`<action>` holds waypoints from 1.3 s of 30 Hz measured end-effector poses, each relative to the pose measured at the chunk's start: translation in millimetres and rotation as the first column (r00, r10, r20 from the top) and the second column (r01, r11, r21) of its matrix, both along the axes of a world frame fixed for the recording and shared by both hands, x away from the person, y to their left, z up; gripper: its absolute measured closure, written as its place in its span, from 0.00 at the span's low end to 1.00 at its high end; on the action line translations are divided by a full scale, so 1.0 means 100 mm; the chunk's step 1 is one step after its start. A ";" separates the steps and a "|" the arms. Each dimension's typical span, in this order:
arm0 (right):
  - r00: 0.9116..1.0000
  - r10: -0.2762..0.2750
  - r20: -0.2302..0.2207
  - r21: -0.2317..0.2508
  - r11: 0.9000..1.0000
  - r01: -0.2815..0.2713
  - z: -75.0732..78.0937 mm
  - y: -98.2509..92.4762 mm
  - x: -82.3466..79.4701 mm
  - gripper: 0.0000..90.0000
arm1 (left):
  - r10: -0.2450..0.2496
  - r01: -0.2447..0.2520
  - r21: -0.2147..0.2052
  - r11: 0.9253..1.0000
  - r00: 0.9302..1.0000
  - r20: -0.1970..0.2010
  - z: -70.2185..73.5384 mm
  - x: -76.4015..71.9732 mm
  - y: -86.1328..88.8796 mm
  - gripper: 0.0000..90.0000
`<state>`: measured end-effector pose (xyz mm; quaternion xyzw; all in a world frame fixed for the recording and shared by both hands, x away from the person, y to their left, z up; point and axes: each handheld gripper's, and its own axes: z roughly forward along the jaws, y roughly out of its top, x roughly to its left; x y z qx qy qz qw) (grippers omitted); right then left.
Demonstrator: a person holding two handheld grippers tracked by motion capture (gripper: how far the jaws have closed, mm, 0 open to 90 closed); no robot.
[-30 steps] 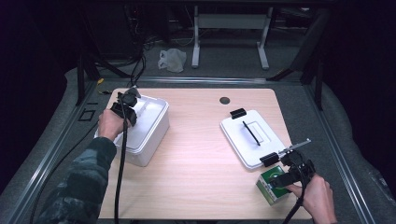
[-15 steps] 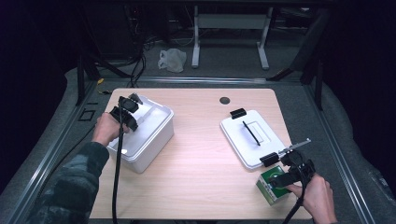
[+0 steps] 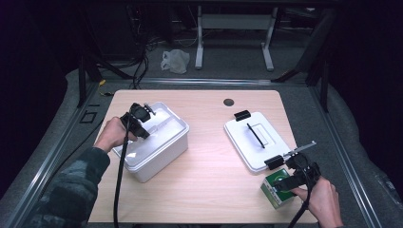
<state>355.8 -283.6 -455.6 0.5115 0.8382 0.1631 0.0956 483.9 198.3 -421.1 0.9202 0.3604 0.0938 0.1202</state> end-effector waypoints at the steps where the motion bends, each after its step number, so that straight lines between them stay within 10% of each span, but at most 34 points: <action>1: 1.000 -0.001 0.000 0.000 1.000 0.001 0.00 0.00 0.00 0.02 | -0.018 0.018 0.002 1.000 1.000 0.002 0.00 -0.01 -0.04 0.99; 8: 1.000 0.005 0.001 -0.002 1.000 -0.005 0.00 0.00 0.00 0.03 | -0.148 0.148 0.008 0.989 0.989 0.004 0.00 -0.08 -0.25 0.99; 18: 1.000 0.002 -0.002 0.004 1.000 -0.002 0.01 0.00 0.00 0.03 | -0.331 0.331 0.022 0.943 0.944 0.009 0.01 -0.20 -0.61 0.99; 21: 1.000 0.003 -0.001 0.005 1.000 -0.003 0.01 0.00 0.00 0.03 | -0.407 0.407 0.036 0.913 0.913 0.004 0.03 -0.24 -0.74 0.99; 28: 1.000 0.002 0.001 0.006 1.000 -0.002 0.00 -0.01 0.00 0.03 | -0.495 0.494 0.053 0.868 0.869 0.002 0.04 -0.31 -0.93 0.99; 29: 1.000 0.002 0.001 0.006 1.000 -0.002 0.00 -0.01 0.00 0.03 | -0.538 0.536 0.062 0.842 0.843 0.005 0.04 -0.33 -0.98 0.99; 35: 1.000 0.004 -0.003 0.007 1.000 -0.004 0.00 -0.01 0.00 0.03 | -0.612 0.610 0.070 0.789 0.791 0.005 0.05 -0.42 -1.15 0.99; 36: 1.000 0.004 -0.003 0.007 1.000 -0.004 0.00 -0.01 0.00 0.03 | -0.612 0.610 0.070 0.789 0.791 0.005 0.05 -0.42 -1.15 0.99; 37: 1.000 0.004 -0.003 0.007 1.000 -0.004 0.00 -0.01 0.00 0.03 | -0.636 0.634 0.068 0.771 0.772 0.008 0.04 -0.44 -1.21 0.99; 38: 1.000 0.004 -0.003 0.007 1.000 -0.004 0.00 -0.01 0.00 0.03 | -0.636 0.634 0.068 0.771 0.772 0.008 0.04 -0.44 -1.21 0.99; 39: 1.000 0.004 -0.005 0.008 1.000 -0.004 0.00 -0.01 0.00 0.04 | -0.652 0.651 0.065 0.756 0.758 0.005 0.04 -0.46 -1.26 0.99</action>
